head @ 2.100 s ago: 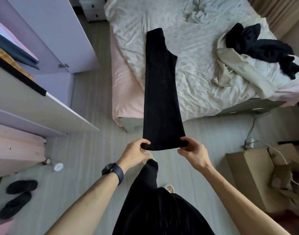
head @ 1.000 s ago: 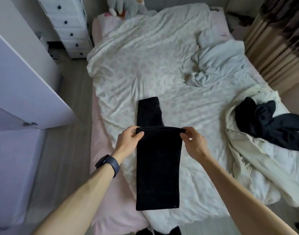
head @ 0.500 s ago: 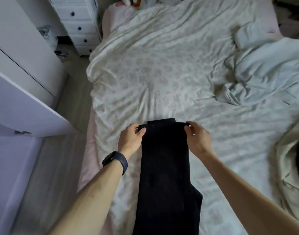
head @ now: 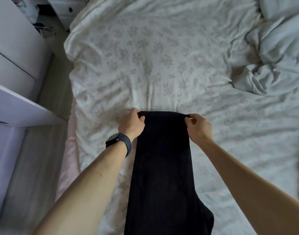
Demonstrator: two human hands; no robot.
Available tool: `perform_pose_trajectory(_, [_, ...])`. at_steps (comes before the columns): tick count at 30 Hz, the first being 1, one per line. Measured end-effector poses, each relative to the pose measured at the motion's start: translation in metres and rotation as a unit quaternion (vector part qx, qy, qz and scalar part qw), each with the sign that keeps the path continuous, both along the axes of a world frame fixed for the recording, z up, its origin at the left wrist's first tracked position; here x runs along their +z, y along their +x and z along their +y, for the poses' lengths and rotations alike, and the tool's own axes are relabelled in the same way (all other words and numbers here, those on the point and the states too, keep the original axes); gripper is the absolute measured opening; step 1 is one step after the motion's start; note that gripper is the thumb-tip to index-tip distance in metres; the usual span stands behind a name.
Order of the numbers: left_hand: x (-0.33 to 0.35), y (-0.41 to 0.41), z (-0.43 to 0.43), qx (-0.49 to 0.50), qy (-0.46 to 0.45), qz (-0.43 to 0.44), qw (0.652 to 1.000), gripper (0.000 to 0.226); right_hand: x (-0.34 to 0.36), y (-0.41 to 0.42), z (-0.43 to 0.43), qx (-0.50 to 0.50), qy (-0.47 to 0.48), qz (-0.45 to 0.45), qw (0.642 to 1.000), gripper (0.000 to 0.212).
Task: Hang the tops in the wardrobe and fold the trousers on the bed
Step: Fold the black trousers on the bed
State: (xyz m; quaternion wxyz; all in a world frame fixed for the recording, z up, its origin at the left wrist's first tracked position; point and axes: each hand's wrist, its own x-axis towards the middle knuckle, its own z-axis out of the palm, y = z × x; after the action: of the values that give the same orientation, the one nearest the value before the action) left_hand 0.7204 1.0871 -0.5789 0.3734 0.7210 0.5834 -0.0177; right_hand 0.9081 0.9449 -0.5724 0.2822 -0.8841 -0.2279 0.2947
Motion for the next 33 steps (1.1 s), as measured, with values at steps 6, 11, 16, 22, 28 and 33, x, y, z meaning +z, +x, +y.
perform_pose_trajectory(6, [0.004,-0.02,-0.08,-0.144,0.318,-0.03,0.937,0.061,0.012,-0.049,-0.035,0.053,0.045,-0.194,0.978,0.055])
perform_pose_trajectory(11, [-0.044,-0.068,-0.152,-0.293,0.227,0.026,0.929,0.06,-0.02,-0.118,-0.104,0.321,-0.075,-0.306,0.893,0.061])
perform_pose_trajectory(16, [-0.033,-0.091,-0.125,-0.255,0.26,0.124,0.923,0.063,-0.014,-0.101,-0.125,0.152,-0.216,-0.211,0.941,0.067])
perform_pose_trajectory(22, [-0.005,-0.149,-0.261,-0.317,0.177,0.047,0.931,0.063,0.006,-0.22,-0.231,0.295,-0.102,-0.237,0.92,0.066])
perform_pose_trajectory(28, [0.017,-0.247,-0.313,-0.068,0.033,0.018,0.997,0.066,0.038,-0.246,-0.331,0.042,-0.061,0.033,0.997,0.073])
perform_pose_trajectory(33, [0.037,-0.261,-0.346,0.129,-0.205,-0.065,0.968,0.037,0.057,-0.268,-0.351,-0.111,0.001,0.191,0.975,0.018])
